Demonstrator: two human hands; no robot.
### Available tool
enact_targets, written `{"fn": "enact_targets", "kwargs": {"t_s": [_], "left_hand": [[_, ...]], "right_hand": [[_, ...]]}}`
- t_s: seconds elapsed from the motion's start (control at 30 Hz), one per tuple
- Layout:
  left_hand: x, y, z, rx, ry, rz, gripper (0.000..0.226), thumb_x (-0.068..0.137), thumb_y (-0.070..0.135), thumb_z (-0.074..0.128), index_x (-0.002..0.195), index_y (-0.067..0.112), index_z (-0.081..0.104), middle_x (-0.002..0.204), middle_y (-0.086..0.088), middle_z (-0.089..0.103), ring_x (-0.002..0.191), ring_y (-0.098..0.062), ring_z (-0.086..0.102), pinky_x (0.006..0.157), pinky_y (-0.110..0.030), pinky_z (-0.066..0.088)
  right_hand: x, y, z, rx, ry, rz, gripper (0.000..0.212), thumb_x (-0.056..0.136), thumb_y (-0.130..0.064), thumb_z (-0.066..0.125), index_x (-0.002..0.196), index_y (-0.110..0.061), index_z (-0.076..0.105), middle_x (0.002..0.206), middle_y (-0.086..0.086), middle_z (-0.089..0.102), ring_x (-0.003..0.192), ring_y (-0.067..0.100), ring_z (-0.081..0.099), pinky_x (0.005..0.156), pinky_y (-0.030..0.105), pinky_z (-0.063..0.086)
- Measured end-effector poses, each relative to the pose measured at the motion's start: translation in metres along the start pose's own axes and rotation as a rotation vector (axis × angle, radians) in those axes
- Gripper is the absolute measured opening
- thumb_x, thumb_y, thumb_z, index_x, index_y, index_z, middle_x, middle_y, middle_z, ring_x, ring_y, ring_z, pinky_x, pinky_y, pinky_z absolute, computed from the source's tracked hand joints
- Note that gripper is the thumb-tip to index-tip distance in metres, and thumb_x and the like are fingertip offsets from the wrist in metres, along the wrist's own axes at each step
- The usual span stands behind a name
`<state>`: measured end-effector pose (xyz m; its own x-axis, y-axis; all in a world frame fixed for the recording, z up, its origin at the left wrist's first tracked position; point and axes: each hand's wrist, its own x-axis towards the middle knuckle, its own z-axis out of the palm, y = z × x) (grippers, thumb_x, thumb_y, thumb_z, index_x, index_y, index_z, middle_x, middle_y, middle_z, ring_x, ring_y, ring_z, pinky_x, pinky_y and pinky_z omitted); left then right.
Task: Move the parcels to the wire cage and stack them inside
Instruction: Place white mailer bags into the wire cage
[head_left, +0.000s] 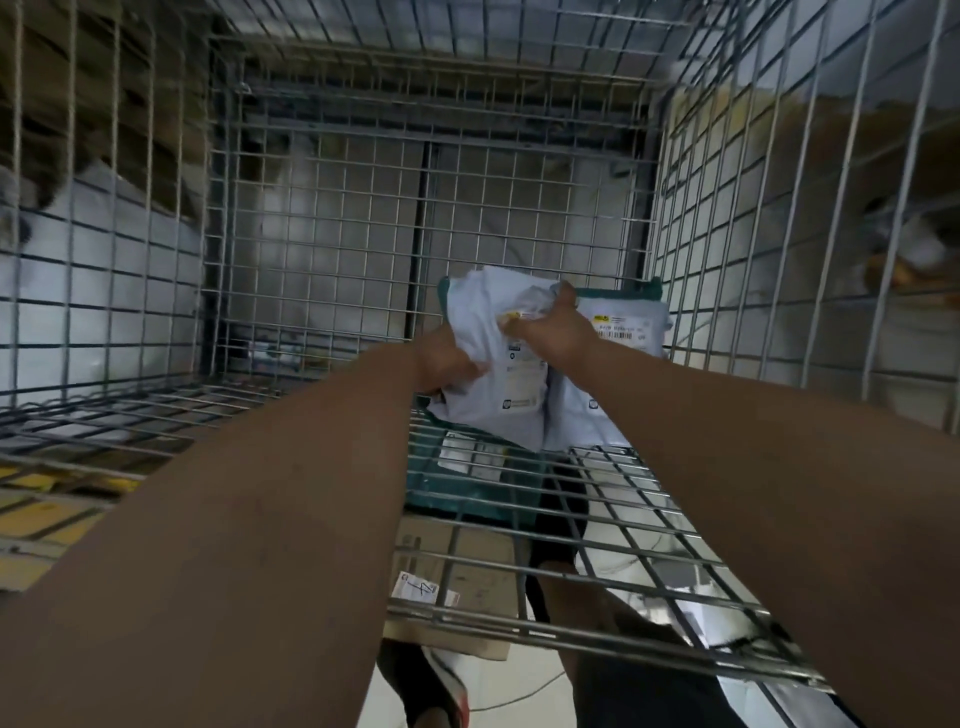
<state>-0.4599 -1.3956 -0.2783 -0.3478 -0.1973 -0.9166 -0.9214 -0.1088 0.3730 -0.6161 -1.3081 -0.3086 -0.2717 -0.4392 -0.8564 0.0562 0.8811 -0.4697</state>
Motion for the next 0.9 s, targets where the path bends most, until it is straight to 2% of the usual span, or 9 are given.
{"fn": "enact_targets", "kwargs": {"t_s": [0.1,0.2,0.37,0.47,0.53,0.6,0.7,0.8,0.9], "left_hand": [[0.003,-0.001,0.011,0.014,-0.009,0.011,0.022,0.100,0.005,0.064,0.120,-0.003,0.064,0.115,-0.029,0.066,0.097,-0.029,0.062,0.098,-0.050,0.056],[0.001,0.005,0.014,0.080,0.033,-0.003,0.039,0.100,0.017,0.065,0.135,0.001,0.060,0.132,-0.023,0.064,0.113,-0.031,0.063,0.108,-0.053,0.050],[-0.027,0.005,0.005,0.055,0.069,0.006,0.030,0.096,0.015,0.072,0.124,0.013,0.062,0.128,-0.009,0.065,0.111,-0.024,0.062,0.095,-0.034,0.052],[-0.059,0.010,-0.010,0.027,0.098,0.060,0.058,0.096,0.021,0.074,0.148,0.012,0.051,0.147,-0.011,0.057,0.113,-0.017,0.056,0.077,-0.016,0.046],[-0.089,0.019,-0.022,0.080,0.149,0.095,0.061,0.097,0.030,0.072,0.151,0.013,0.050,0.151,-0.011,0.055,0.113,-0.019,0.057,0.075,-0.018,0.042],[-0.121,0.028,-0.033,0.005,0.230,0.137,0.059,0.096,0.032,0.073,0.150,0.015,0.053,0.148,-0.011,0.057,0.112,-0.023,0.060,0.083,-0.026,0.048],[-0.182,0.045,-0.045,-0.201,0.350,0.203,0.053,0.097,0.024,0.072,0.146,0.015,0.055,0.136,-0.009,0.064,0.113,-0.022,0.065,0.076,-0.022,0.052],[-0.258,0.049,-0.047,-0.444,0.464,0.319,0.029,0.096,0.007,0.068,0.125,0.012,0.067,0.113,-0.007,0.071,0.087,-0.018,0.069,0.056,-0.018,0.053],[-0.338,0.021,-0.043,-0.561,0.525,0.476,0.022,0.098,0.004,0.065,0.119,0.007,0.071,0.105,-0.013,0.074,0.085,-0.021,0.067,0.055,-0.015,0.052]], "right_hand": [[0.002,0.002,0.001,-0.058,0.027,0.013,0.110,0.094,-0.038,0.075,0.167,-0.020,-0.005,0.153,0.017,0.050,0.129,0.034,0.058,0.086,0.026,0.041],[0.001,0.003,0.000,-0.067,0.063,0.025,0.106,0.094,-0.034,0.074,0.167,-0.020,-0.003,0.152,0.017,0.051,0.129,0.034,0.059,0.085,0.026,0.042],[-0.024,-0.014,-0.004,-0.089,0.100,0.008,0.108,0.094,-0.032,0.076,0.167,-0.018,-0.002,0.155,0.017,0.049,0.125,0.034,0.060,0.081,0.026,0.043],[-0.054,-0.035,-0.010,-0.138,0.133,-0.035,0.110,0.092,-0.034,0.078,0.167,-0.014,-0.001,0.157,0.017,0.046,0.131,0.036,0.056,0.083,0.027,0.043],[-0.082,-0.055,-0.013,-0.099,0.139,-0.071,0.106,0.090,-0.036,0.080,0.166,-0.014,0.010,0.154,0.017,0.048,0.130,0.036,0.058,0.090,0.034,0.052],[-0.117,-0.077,-0.015,-0.026,0.118,-0.098,0.090,0.089,-0.038,0.081,0.160,-0.013,0.032,0.146,0.016,0.055,0.124,0.034,0.062,0.100,0.046,0.056],[-0.183,-0.111,-0.011,0.126,0.054,-0.145,0.051,0.092,-0.033,0.078,0.134,-0.010,0.063,0.121,0.012,0.071,0.105,0.028,0.071,0.086,0.039,0.060],[-0.259,-0.138,0.006,0.311,-0.005,-0.261,0.022,0.094,-0.018,0.075,0.111,-0.004,0.070,0.104,0.016,0.074,0.088,0.029,0.070,0.082,0.038,0.060],[-0.334,-0.151,0.035,0.423,0.009,-0.389,0.019,0.095,-0.021,0.076,0.106,-0.006,0.072,0.082,0.010,0.071,0.071,0.021,0.066,0.074,0.034,0.059]]}}
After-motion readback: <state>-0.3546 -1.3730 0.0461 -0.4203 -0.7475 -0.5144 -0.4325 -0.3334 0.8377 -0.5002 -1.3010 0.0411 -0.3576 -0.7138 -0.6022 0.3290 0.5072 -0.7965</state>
